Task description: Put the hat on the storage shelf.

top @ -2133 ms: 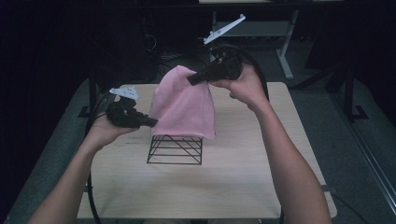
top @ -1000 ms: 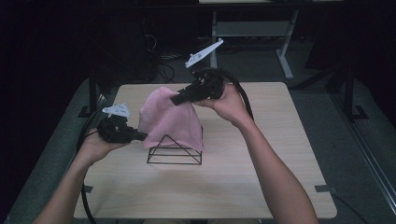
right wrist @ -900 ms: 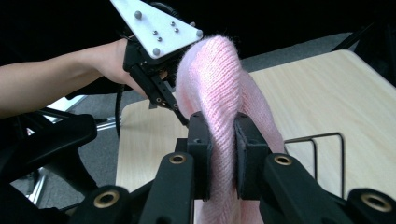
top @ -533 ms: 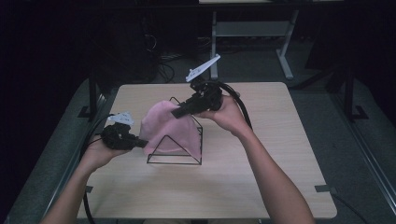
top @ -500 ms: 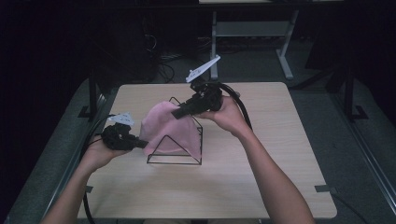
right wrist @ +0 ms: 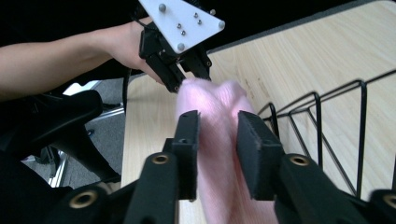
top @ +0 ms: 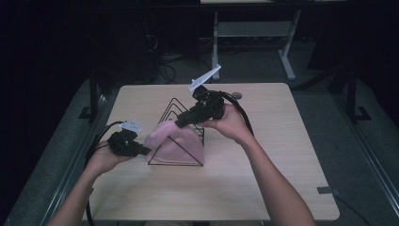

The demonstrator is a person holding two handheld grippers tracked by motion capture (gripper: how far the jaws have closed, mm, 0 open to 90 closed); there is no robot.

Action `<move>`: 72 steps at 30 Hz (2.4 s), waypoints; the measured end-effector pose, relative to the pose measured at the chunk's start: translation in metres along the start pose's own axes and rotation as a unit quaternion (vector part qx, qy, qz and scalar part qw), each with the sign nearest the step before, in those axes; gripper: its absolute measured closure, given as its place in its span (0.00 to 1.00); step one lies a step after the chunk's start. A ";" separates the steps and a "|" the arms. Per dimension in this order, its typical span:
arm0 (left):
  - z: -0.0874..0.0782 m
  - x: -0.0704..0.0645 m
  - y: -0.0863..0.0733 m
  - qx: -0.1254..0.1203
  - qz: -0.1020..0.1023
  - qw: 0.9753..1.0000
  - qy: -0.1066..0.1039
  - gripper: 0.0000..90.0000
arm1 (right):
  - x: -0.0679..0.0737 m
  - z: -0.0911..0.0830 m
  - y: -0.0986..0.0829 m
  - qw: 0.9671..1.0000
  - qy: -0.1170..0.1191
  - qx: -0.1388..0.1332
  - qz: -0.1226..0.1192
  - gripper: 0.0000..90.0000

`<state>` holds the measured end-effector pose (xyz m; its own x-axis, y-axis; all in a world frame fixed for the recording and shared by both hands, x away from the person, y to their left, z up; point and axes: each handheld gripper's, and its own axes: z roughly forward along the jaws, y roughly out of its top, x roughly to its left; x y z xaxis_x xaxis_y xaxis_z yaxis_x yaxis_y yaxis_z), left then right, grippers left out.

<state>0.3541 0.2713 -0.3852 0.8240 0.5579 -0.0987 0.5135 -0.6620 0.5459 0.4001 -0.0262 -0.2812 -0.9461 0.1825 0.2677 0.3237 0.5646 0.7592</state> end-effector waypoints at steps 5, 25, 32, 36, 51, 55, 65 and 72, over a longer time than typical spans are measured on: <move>0.005 0.003 -0.004 0.011 -0.002 1.000 0.001 0.92 | -0.001 0.002 -0.008 1.000 -0.002 0.008 0.004 0.72; 0.021 0.008 -0.013 0.034 -0.014 0.999 -0.004 0.92 | 0.006 0.022 -0.011 0.998 0.023 0.052 -0.022 0.88; 0.025 0.007 -0.015 0.043 -0.008 0.999 -0.002 0.92 | 0.008 0.025 -0.009 0.999 0.007 0.045 -0.029 0.93; 0.027 0.006 -0.016 0.044 -0.007 0.999 -0.002 0.92 | 0.006 0.025 -0.010 0.999 0.009 0.041 -0.028 0.93; 0.018 0.007 -0.013 0.040 -0.009 0.999 -0.003 0.74 | -0.004 0.009 -0.014 1.000 0.016 0.010 -0.014 0.73; 0.014 0.005 -0.008 0.040 -0.008 0.999 -0.003 0.70 | -0.010 0.000 -0.019 1.000 -0.014 0.024 -0.006 0.67; 0.008 0.003 -0.007 0.034 -0.011 0.999 -0.003 0.65 | -0.019 -0.025 -0.033 0.998 -0.054 0.026 0.031 0.53; 0.005 0.004 -0.007 0.032 -0.010 0.999 -0.003 0.61 | -0.026 -0.039 -0.046 0.996 -0.067 0.025 0.057 0.45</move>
<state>0.3553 0.2758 -0.3942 0.8145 0.5687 -0.1148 0.5445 -0.6811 0.4895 0.4100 -0.0882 -0.3004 -0.8971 0.3523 0.2665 0.4318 0.5725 0.6970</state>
